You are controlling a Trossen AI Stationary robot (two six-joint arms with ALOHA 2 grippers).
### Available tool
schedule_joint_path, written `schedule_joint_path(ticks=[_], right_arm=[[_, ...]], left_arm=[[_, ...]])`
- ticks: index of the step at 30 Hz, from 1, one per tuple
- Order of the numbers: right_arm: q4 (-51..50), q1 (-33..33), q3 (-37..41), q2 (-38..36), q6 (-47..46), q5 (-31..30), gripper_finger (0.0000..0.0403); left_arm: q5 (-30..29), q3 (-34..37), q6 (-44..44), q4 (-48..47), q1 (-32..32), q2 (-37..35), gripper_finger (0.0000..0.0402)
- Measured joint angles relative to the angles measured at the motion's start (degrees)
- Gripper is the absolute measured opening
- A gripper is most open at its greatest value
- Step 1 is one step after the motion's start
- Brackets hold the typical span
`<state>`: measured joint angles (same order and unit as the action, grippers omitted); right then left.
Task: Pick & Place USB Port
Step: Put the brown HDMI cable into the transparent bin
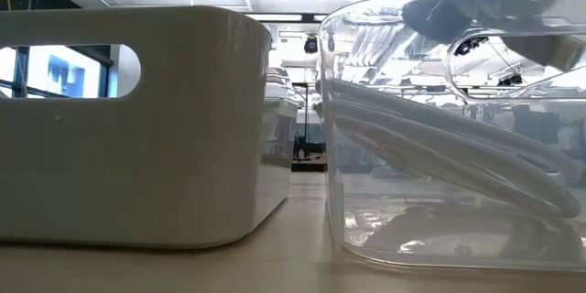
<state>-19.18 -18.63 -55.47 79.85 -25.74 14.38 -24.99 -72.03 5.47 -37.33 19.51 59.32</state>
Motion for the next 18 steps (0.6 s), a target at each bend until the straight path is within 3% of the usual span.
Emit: schedule_joint_path(ticks=[18], right_arm=[[5.22, 0.72, 8.61, -0.02, -4.35, 0.47, 0.0027]], left_arm=[[-0.06, 0.0, -1.31, -0.12, 0.0, 1.78, 0.0162]])
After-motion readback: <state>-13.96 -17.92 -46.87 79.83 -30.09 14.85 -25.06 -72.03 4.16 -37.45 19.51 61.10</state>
